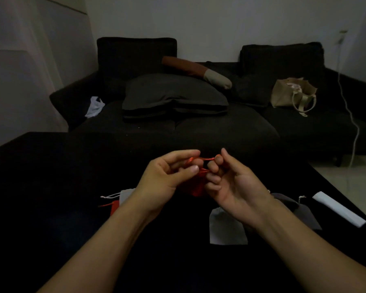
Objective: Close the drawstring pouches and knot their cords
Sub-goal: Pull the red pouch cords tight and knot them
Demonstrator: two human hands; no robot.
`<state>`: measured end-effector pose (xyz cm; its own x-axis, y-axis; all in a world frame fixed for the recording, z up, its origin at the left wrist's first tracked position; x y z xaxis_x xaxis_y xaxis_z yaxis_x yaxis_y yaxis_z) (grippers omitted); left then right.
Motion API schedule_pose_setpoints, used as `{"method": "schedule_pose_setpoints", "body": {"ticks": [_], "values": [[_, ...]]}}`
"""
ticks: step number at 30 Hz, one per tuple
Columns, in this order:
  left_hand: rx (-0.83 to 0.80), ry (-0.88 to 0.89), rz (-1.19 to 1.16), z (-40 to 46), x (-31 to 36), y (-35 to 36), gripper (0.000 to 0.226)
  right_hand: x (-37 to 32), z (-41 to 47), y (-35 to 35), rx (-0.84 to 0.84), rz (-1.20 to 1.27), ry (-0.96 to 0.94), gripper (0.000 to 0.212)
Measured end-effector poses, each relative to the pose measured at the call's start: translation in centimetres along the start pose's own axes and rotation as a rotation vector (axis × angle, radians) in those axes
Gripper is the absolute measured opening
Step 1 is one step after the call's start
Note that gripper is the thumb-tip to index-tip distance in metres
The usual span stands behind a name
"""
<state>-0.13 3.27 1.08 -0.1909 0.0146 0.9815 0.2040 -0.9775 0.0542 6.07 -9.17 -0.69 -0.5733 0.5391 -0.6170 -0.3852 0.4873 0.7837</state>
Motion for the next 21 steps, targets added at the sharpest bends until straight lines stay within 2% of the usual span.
{"method": "schedule_pose_setpoints", "body": {"ticks": [3, 6, 8, 11, 14, 17, 21], "values": [[0.044, 0.052, 0.064, 0.3, -0.4, -0.2, 0.04, 0.0, -0.4, 0.4, -0.026, 0.004, -0.003, 0.018], [0.137, 0.048, 0.16, 0.4, -0.8, -0.4, 0.027, 0.0, -0.4, 0.4, -0.044, -0.004, -0.025, 0.015], [0.139, 0.024, 0.197, 0.2, -1.2, -0.3, 0.022, -0.1, -0.4, 0.3, -0.044, -0.026, -0.038, 0.023], [0.143, -0.001, 0.105, 0.2, -1.1, -0.3, 0.024, -0.1, -0.2, 0.0, -0.014, -0.076, -0.045, 0.04], [0.131, 0.012, 0.078, 0.3, -0.6, -0.2, 0.021, -0.2, 0.3, -0.8, 0.054, -0.1, -0.058, 0.043], [0.098, -0.019, 0.035, 0.3, -0.7, -0.5, 0.022, -0.1, 0.4, -0.9, 0.068, -0.132, -0.047, 0.031], [0.013, -0.1, -0.247, 0.0, -0.5, 0.5, 0.025, 0.1, 0.4, -0.9, 0.063, -0.04, -0.026, 0.015]]}}
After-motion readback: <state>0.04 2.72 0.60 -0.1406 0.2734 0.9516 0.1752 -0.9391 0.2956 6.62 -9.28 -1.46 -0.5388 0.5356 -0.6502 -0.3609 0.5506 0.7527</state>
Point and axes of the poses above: each hand's wrist, its own z-axis towards the middle knuckle, its own y-axis out of the palm, x = y × z, the point moved 5 cm from there along z, towards the middle knuckle, and after that the axes turned 5 degrees about z, right-handed, at the moved point
